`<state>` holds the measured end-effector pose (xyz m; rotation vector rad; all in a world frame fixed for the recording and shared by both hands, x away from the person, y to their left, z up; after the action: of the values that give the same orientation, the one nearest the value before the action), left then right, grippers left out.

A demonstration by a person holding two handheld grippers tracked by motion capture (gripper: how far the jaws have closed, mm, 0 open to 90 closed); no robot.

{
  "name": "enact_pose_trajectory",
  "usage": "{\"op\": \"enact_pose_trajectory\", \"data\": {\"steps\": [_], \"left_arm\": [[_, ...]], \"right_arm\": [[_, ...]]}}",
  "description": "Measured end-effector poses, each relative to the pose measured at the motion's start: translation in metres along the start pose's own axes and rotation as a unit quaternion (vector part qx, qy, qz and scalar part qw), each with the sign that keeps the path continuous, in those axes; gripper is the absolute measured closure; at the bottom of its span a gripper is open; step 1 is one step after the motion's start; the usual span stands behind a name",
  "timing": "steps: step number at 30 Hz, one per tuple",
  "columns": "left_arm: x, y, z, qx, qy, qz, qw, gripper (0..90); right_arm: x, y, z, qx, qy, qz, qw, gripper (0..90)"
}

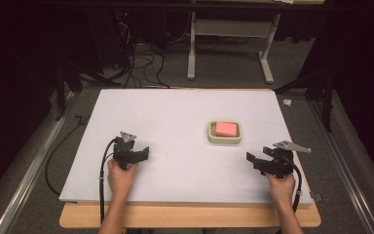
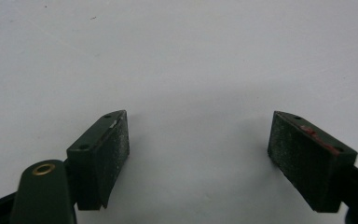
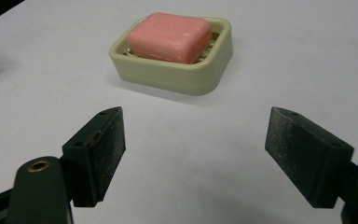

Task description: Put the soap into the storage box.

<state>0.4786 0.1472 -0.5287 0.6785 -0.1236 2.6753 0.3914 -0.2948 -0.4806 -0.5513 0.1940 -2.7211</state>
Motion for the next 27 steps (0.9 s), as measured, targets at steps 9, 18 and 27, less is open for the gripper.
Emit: {"op": "enact_pose_trajectory", "data": {"steps": [9,18,27], "left_arm": [[0.0,0.0,0.0,0.0,0.0,0.0,1.0,21.2],[0.0,0.0,0.0,0.0,0.0,0.0,1.0,21.2],[0.0,0.0,0.0,0.0,0.0,0.0,1.0,21.2]], "right_arm": [[-0.003,-0.005,-0.006,0.003,-0.008,0.005,0.9999,20.9],[-0.006,-0.01,-0.011,0.012,-0.017,0.012,0.9997,21.1],[-0.01,-0.017,-0.016,0.021,-0.03,0.019,0.9992,21.2]]}}
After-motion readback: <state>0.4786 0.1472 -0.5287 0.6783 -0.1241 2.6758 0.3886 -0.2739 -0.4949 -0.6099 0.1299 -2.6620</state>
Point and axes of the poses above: each handheld gripper's, and its own axes: x roughly backward along the jaws, z roughly out of its top, y roughly to its right, the point moved 6 cm from there along -x, roughly forward along the jaws, and after that the axes turned 14 degrees about y, right-handed, at the moved point
